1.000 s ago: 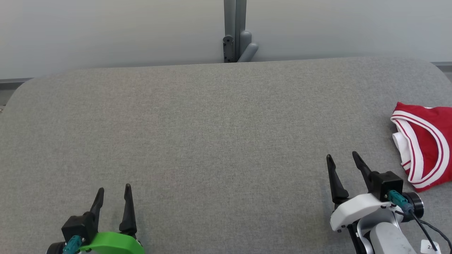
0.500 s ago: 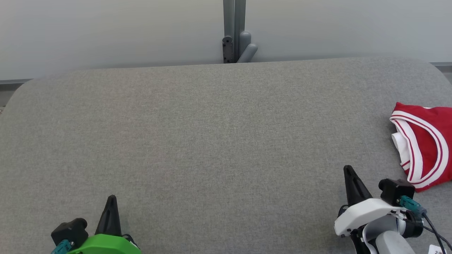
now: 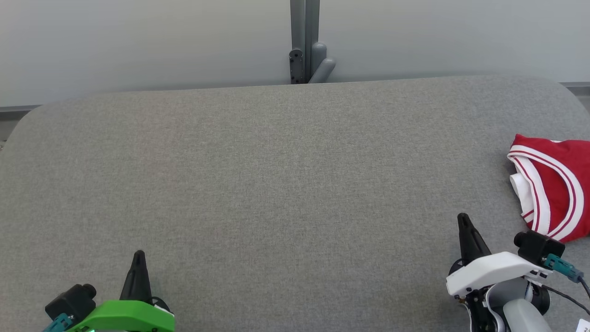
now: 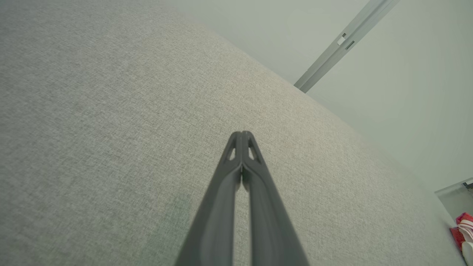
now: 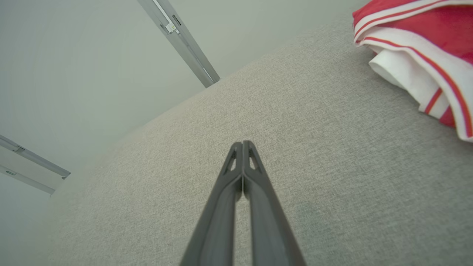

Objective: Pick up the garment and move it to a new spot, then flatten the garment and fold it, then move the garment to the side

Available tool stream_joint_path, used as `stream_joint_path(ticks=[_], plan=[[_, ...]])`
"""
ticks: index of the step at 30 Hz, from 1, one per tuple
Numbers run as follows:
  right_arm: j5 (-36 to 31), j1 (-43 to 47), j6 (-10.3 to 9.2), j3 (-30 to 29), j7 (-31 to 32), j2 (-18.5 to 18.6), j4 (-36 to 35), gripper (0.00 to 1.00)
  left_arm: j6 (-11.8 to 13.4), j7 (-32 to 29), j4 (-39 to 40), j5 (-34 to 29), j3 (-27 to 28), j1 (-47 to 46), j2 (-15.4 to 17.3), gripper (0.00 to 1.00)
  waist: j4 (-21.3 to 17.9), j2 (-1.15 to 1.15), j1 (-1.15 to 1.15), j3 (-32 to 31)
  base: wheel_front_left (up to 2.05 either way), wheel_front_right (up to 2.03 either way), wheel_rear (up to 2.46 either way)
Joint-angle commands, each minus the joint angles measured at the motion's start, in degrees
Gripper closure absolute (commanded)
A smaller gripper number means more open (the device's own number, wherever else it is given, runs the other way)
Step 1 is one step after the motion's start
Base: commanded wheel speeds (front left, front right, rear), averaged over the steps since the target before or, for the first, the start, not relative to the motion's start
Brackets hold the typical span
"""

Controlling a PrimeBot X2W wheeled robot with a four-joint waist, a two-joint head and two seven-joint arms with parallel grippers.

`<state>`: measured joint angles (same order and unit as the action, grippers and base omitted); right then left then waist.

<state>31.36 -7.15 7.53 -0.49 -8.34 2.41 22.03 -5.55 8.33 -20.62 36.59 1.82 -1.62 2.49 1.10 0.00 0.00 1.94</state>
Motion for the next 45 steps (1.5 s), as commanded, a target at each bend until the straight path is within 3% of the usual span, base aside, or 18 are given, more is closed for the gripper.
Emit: stream_joint_path(ticks=[1,45], plan=[[2.0,-0.4,-0.02,-0.3,0.4,0.2,-1.2,1.00,-0.3,-0.3,1.1,1.9,0.3,-1.5,0.2,1.00,0.0,0.00,0.00,0.0,0.00,0.00,0.00],[34.7,0.1,-0.02,-3.7,8.8,0.5,-4.9,1.00,-1.3,-8.2,4.3,31.8,2.8,-3.5,0.4,1.00,-0.5,0.00,0.00,-0.8,0.00,0.00,0.00]])
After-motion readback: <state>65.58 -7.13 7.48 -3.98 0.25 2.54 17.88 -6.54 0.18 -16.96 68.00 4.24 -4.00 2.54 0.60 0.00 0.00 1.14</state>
